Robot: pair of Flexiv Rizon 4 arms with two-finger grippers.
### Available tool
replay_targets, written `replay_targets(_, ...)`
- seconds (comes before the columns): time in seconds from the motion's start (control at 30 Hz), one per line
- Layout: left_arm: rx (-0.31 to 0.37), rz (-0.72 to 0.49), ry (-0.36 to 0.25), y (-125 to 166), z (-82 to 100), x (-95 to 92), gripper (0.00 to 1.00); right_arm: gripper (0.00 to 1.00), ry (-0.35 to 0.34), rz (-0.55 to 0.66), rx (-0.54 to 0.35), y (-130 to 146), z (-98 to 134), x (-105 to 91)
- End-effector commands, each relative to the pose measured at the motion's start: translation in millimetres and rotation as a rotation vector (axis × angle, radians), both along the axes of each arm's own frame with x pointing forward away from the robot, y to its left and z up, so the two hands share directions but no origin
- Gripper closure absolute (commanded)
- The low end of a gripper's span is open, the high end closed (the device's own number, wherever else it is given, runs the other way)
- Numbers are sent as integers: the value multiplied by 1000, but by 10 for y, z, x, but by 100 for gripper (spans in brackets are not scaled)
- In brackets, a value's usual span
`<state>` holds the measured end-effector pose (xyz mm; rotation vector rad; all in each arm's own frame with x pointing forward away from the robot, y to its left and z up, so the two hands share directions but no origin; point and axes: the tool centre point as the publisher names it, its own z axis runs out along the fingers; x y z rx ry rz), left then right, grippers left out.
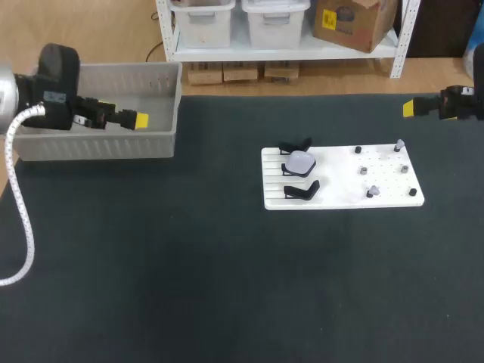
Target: Pick up each earbud case from the left stands, insert the matching earbuds, close the lid, and place the case in the box.
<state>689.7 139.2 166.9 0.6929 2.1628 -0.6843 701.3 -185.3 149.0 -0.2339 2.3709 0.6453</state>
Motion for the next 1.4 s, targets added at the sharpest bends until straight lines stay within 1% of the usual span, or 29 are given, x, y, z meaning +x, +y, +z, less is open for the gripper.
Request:
replay_targets(0.03, -140, -257, -169, -50, -43, -5, 0, 0, 0, -2, -2, 0, 4, -7)
replay_targets(0.13, -161, -352, -181, -128, -31, 12, 0, 0, 0, -2, -2, 0, 4, -7)
replay_targets(0.17, -163, -380, -175, -157, -19, 9, 0, 0, 0, -2, -2, 0, 4, -7)
replay_targets(0.27, -156, -477, -170, -243, 6, 15, 0, 0, 0, -2, -2, 0, 4, -7)
replay_targets(0.4, -148, -560, -167, -340, 21, 38, 0, 0, 0, -2, -2, 0, 4, -7)
replay_targets(0.5, -134, -593, -166, -416, 18, 70, 0, 0, 0, -2, -2, 0, 4, -7)
replay_targets(1.1, -134, -593, -166, -416, 18, 70, 0, 0, 0, -2, -2, 0, 4, -7)
replay_targets(1.13, -131, -598, -165, -408, -1, 66, 0, 0, 0, -2, -2, 0, 4, -7)
replay_targets(1.17, -116, -628, -196, -423, -24, 72, 0, 0, 0, -2, -2, 0, 4, -7)
replay_targets(1.2, -110, -640, -209, -443, -31, 75, 0, 0, 0, -2, -2, 0, 4, -7)
replay_targets(1.3, -118, -709, -232, -585, -80, 115, 0, 0, 0, -2, -2, 0, 4, -7)
replay_targets(1.33, -107, -750, -234, -664, -96, 128, 0, 0, 0, -2, -2, 0, 4, -7)
replay_targets(1.4, -84, -785, -242, -785, -136, 154, 0, 0, 0, -2, -2, 0, 4, -7)
